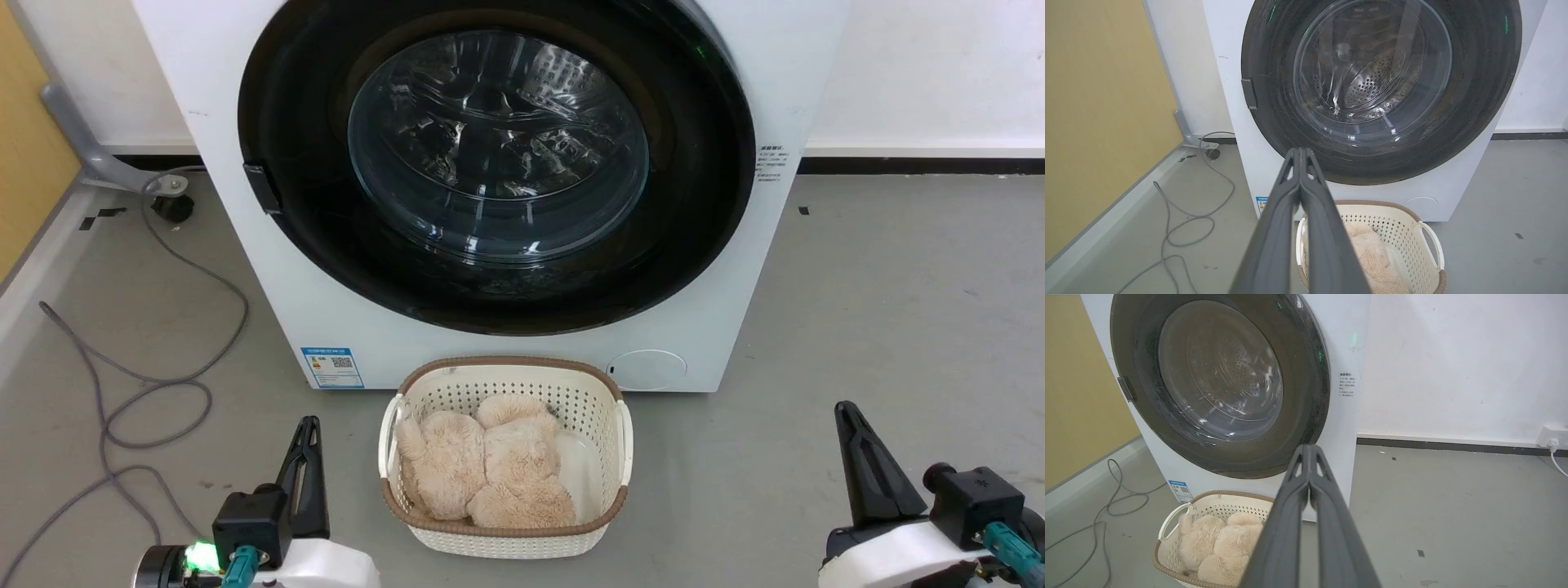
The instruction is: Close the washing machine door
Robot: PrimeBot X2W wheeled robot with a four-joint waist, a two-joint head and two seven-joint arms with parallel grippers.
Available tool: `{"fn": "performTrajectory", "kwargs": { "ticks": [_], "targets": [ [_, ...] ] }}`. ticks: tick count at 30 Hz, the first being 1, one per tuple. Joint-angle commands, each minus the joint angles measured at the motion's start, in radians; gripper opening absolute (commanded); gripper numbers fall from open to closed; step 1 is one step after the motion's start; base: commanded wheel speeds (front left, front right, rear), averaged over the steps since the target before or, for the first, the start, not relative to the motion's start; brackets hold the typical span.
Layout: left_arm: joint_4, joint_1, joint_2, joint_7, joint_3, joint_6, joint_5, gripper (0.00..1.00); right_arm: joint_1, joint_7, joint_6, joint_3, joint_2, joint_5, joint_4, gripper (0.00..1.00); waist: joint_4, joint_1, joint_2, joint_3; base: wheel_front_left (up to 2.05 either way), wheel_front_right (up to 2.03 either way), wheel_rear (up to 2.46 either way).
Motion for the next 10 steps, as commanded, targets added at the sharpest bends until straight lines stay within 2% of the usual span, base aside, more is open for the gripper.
{"fn": "performTrajectory", "kwargs": {
  "ticks": [1,10],
  "targets": [
    [-0.006,-0.012,0.0,0.004,0.006,-0.005,0.009,0.0,-0.002,0.005,0.0,0.004,0.002,-0.01,-0.007,0.0,0.001,0.0,0.0,0.0,0.0,0.0,0.0],
    [-0.012,-0.015,-0.001,0.023,0.01,-0.015,0.011,0.0,-0.002,0.023,0.0,0.009,0.002,-0.017,-0.016,0.0,0.01,0.0,0.0,0.001,0.0,0.0,0.0]
  ]
}}
